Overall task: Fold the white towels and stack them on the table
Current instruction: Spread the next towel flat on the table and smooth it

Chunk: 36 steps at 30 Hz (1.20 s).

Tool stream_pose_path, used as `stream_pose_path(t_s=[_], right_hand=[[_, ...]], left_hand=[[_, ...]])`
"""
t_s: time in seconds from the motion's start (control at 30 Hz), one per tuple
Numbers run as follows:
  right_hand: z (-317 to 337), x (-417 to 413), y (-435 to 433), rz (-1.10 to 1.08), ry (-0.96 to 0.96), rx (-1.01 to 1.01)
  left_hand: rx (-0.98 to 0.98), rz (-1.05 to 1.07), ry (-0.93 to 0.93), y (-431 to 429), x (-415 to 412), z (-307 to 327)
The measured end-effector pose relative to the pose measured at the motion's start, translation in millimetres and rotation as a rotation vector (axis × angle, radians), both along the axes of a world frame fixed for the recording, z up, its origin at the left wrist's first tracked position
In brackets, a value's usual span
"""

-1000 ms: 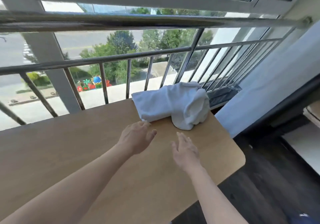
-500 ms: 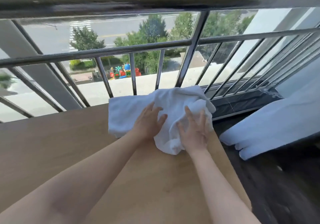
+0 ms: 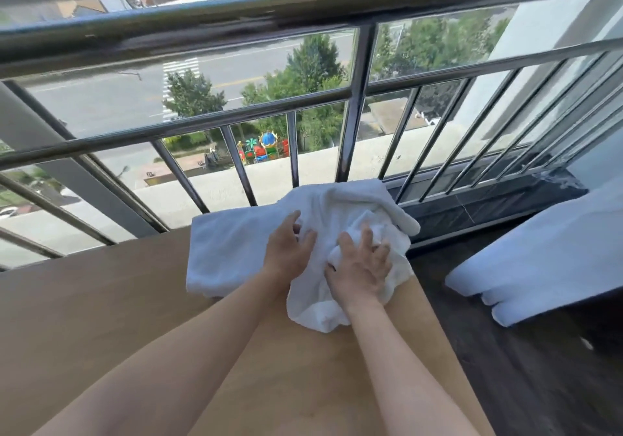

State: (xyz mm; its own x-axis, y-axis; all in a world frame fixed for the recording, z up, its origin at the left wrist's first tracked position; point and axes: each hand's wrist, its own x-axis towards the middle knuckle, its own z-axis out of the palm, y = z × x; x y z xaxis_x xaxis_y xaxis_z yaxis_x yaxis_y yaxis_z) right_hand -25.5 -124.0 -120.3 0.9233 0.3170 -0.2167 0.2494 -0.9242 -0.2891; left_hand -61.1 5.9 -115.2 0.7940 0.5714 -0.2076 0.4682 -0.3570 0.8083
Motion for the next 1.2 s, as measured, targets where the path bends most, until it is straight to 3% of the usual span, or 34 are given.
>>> stream_pose_path(t_s=[0.13,0.3,0.43,0.57,0.93,1.2], right_hand=[[19.8,-21.4,-6.2,-0.041,-0.146,0.054],[55.6,-63.8,0.9,-0.008,-0.338,0.152],[83.5,-113.8,33.2,0.071,-0.309,0.299],[97.3,-187.1,76.4,0.208,-0.316,0.308],[81.7,-444.5,225.5,0.650,-0.248,0.312],[71.1,-546.5,323.0,0.992,-0.285,0.448]], left_hand=[[-0.094,-0.160,-0.079,-6.5,-8.8,26.4],[-0.161,-0.202,-0.202,2.2,-47.1,65.1],[-0.206,-0.100,-0.299,32.4,-111.4,90.1],[-0.205,-0.015,-0.339,78.1,-202.9,103.2],[-0.232,0.265,-0.406,195.3,-516.1,100.2],[-0.170,0.569,-0.410,256.7,-651.9,84.4]])
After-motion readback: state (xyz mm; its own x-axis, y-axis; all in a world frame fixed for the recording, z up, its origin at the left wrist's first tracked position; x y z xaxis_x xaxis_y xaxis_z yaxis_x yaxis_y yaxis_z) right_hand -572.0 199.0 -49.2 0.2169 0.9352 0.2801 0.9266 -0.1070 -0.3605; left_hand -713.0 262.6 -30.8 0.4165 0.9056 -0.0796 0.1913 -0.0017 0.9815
